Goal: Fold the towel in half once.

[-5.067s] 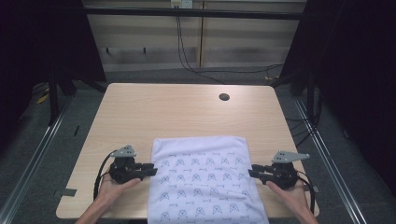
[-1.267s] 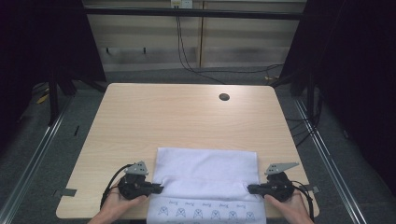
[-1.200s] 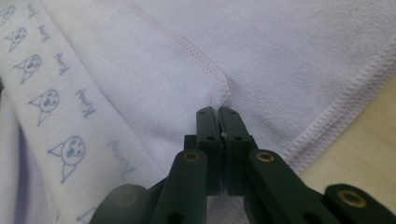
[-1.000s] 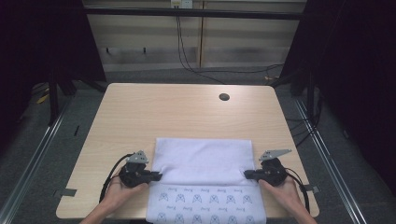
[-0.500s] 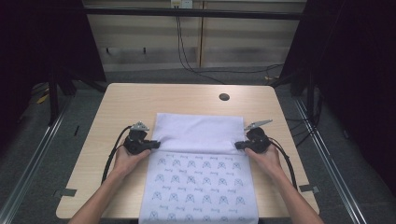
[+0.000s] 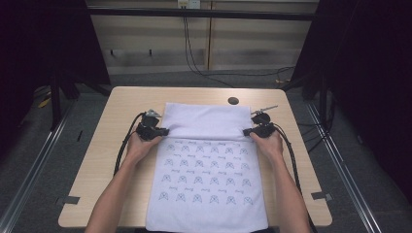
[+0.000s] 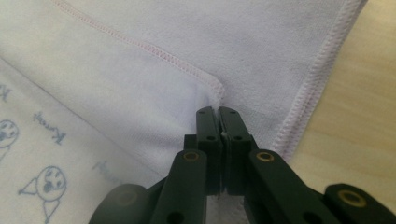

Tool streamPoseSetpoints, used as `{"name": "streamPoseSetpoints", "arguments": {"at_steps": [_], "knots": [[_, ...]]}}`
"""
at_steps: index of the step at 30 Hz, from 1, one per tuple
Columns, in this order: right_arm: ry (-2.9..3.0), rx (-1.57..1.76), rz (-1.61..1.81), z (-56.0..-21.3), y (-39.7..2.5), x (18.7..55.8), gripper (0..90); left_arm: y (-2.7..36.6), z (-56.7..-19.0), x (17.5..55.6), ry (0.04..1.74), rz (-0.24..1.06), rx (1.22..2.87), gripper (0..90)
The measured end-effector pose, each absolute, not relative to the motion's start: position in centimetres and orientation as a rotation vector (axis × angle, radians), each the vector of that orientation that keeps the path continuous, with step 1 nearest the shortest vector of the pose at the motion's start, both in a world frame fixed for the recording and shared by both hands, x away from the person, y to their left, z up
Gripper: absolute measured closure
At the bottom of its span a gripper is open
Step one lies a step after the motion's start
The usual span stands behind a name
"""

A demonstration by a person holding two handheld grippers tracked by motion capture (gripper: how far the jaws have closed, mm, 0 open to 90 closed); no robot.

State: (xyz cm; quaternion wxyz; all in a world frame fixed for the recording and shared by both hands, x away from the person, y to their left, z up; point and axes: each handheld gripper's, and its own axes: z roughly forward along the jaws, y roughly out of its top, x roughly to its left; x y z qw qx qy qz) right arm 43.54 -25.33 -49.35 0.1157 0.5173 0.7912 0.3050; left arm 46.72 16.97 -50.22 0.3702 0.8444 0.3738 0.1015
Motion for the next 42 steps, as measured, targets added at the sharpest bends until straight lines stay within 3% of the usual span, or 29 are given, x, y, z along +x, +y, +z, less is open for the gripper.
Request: {"name": "streamPoseSetpoints", "arguments": {"at_steps": [10, 23, 34, 38, 42], "knots": [[2.243, 1.484, 1.083, -48.7, -26.2, 43.4, 88.2, 17.3, -48.9, 46.1, 0.941, 0.277, 2.124, 86.7], [2.093, 1.177, 1.426, -37.7, -29.0, 37.9, 88.2, 20.3, -37.3, 40.2, 0.722, 0.295, 1.916, 86.0], [2.024, 0.979, 1.575, -32.5, -29.0, 31.5, 88.3, 22.9, -33.2, 34.8, 0.616, 0.249, 1.828, 85.9], [2.017, 0.933, 1.613, -32.5, -28.9, 29.6, 88.3, 23.2, -33.7, 32.5, 0.593, 0.229, 1.840, 86.0], [2.094, 0.978, 1.562, -34.6, -29.4, 28.3, 88.3, 22.8, -37.1, 30.2, 0.573, 0.149, 1.873, 85.9]]}}
